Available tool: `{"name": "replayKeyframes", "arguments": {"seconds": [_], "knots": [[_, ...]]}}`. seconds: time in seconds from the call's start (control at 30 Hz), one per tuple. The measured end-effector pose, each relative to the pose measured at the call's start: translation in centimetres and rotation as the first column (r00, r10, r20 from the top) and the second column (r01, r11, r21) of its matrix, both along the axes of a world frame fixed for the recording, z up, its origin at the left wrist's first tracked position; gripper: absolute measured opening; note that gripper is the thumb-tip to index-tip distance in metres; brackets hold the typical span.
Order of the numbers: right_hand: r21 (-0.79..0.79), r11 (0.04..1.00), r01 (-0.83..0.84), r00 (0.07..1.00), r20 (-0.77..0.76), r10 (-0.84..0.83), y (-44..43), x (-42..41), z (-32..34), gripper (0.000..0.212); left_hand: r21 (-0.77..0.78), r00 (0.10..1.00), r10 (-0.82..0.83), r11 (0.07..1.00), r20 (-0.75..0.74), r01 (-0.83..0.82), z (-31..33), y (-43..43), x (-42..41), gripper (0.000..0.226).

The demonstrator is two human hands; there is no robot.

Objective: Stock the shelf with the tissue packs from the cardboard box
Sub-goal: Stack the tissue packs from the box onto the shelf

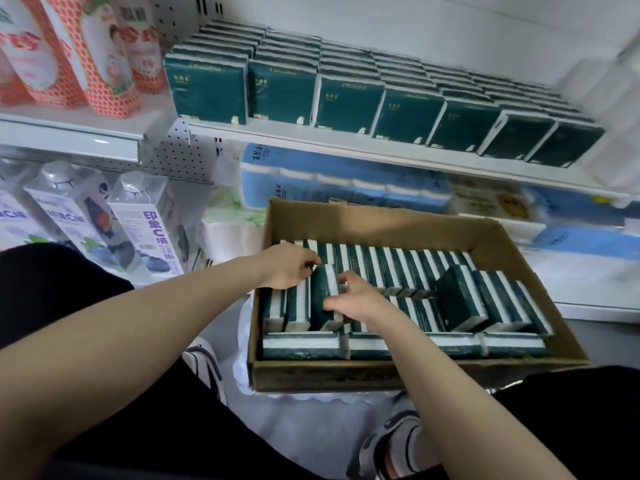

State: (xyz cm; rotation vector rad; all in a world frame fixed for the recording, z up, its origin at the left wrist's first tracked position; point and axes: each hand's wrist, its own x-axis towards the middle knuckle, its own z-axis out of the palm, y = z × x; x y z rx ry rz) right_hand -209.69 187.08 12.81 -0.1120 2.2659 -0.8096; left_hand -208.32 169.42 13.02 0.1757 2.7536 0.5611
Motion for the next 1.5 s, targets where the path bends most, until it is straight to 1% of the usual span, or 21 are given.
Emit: {"name": "replayKeyframes", "arguments": {"seconds": [0.1, 0.17, 0.23, 0.37, 0.43, 0.5, 0.57, 0.63, 0.67, 0.73, 0.77, 0.8, 0.87, 0.97, 1.03, 1.13, 1.23, 1.33, 1.43, 1.5], "knots": [[-0.051, 0.996, 0.077, 0.996, -0.032, -0.078, 0.5, -0.6, 0.0, 0.06, 0.041, 1.0, 0.016, 0.999, -0.004, -0.016, 0.2, -0.1, 0.0, 0.041], [-0.115, 0.985, 0.125, 0.991, -0.034, -0.13, 0.9, -1.4, 0.5, 0.055, 0.094, 0.999, 0.034, 0.995, -0.021, -0.031, 0.5, -0.1, -0.1, 0.042], [-0.193, 0.969, 0.153, 0.986, -0.037, -0.163, 1.2, -2.3, 1.5, 0.049, 0.185, 0.997, 0.062, 0.981, -0.036, -0.054, 1.0, -0.4, -0.4, 0.043], [-0.304, 0.946, 0.117, 0.988, -0.062, -0.142, 1.4, -4.1, 4.5, 0.047, 0.414, 0.994, 0.099, 0.908, -0.053, -0.069, 2.6, -0.9, -1.2, 0.04], [-0.357, 0.931, 0.069, 0.988, -0.105, -0.114, 1.2, -5.2, 5.6, 0.047, 0.525, 0.981, 0.187, 0.84, -0.045, -0.136, 3.9, -1.1, -1.5, 0.038], [-0.419, 0.906, 0.063, 0.979, -0.148, -0.136, 0.9, -6.3, 6.5, 0.043, 0.629, 0.954, 0.3, 0.745, -0.018, -0.223, 4.7, -1.6, -2.0, 0.033], [-0.525, 0.84, 0.132, 0.965, -0.126, -0.231, 0.7, -7.2, 6.9, 0.038, 0.706, 0.911, 0.413, 0.649, -0.015, -0.283, 5.4, -2.3, -2.4, 0.024], [-0.601, 0.78, 0.173, 0.957, -0.085, -0.277, 0.5, -7.9, 7.2, 0.043, 0.74, 0.857, 0.513, 0.594, -0.046, -0.316, 6.2, -3.2, -2.9, 0.022], [-0.607, 0.779, 0.158, 0.957, -0.099, -0.271, 0.3, -8.1, 7.3, 0.045, 0.758, 0.836, 0.546, 0.563, -0.045, -0.328, 6.6, -3.6, -3.0, 0.024], [-0.607, 0.789, 0.092, 0.953, -0.177, -0.247, -0.4, -8.3, 7.7, 0.043, 0.815, 0.812, 0.584, 0.475, -0.011, -0.331, 7.3, -4.1, -3.2, 0.027], [-0.614, 0.787, 0.064, 0.945, -0.217, -0.246, -0.9, -8.4, 7.9, 0.04, 0.84, 0.801, 0.599, 0.431, 0.007, -0.33, 7.5, -4.3, -3.4, 0.025], [-0.624, 0.781, 0.039, 0.934, -0.255, -0.25, -1.4, -8.6, 8.2, 0.037, 0.853, 0.786, 0.618, 0.408, 0.005, -0.326, 7.8, -4.5, -3.5, 0.022], [-0.649, 0.761, -0.007, 0.911, -0.318, -0.262, -2.7, -9.1, 9.0, 0.033, 0.856, 0.75, 0.66, 0.409, -0.039, -0.316, 8.4, -4.9, -3.8, 0.021], [-0.657, 0.752, -0.049, 0.878, -0.388, -0.281, -4.6, -10.0, 10.4, 0.033, 0.821, 0.669, 0.726, 0.475, -0.163, -0.316, 9.2, -5.7, -4.1, 0.026], [-0.643, 0.763, -0.063, 0.847, -0.439, -0.3, -6.0, -10.6, 11.4, 0.037, 0.784, 0.602, 0.759, 0.523, -0.249, -0.335, 9.5, -6.4, -4.3, 0.032], [-0.601, 0.793, -0.102, 0.79, -0.533, -0.302, -7.9, -11.6, 12.4, 0.041, 0.757, 0.539, 0.784, 0.545, -0.308, -0.361, 9.5, -7.4, -4.8, 0.04], [-0.573, 0.808, -0.136, 0.752, -0.591, -0.292, -9.7, -12.4, 12.6, 0.037, 0.754, 0.53, 0.789, 0.544, -0.31, -0.369, 9.2, -8.2, -5.3, 0.048], [-0.523, 0.84, -0.144, 0.693, -0.659, -0.291, -11.1, -13.2, 12.3, 0.033, 0.769, 0.532, 0.804, 0.509, -0.265, -0.386, 9.0, -8.4, -5.6, 0.051], [-0.512, 0.85, -0.125, 0.685, -0.664, -0.299, -12.1, -13.8, 11.8, 0.038, 0.793, 0.514, 0.819, 0.481, -0.255, -0.374, 8.8, -8.4, -5.8, 0.05], [-0.512, 0.852, -0.112, 0.676, -0.668, -0.312, -12.7, -14.2, 11.4, 0.041, 0.796, 0.499, 0.823, 0.483, -0.271, -0.365, 8.8, -8.3, -6.0, 0.049]]}}
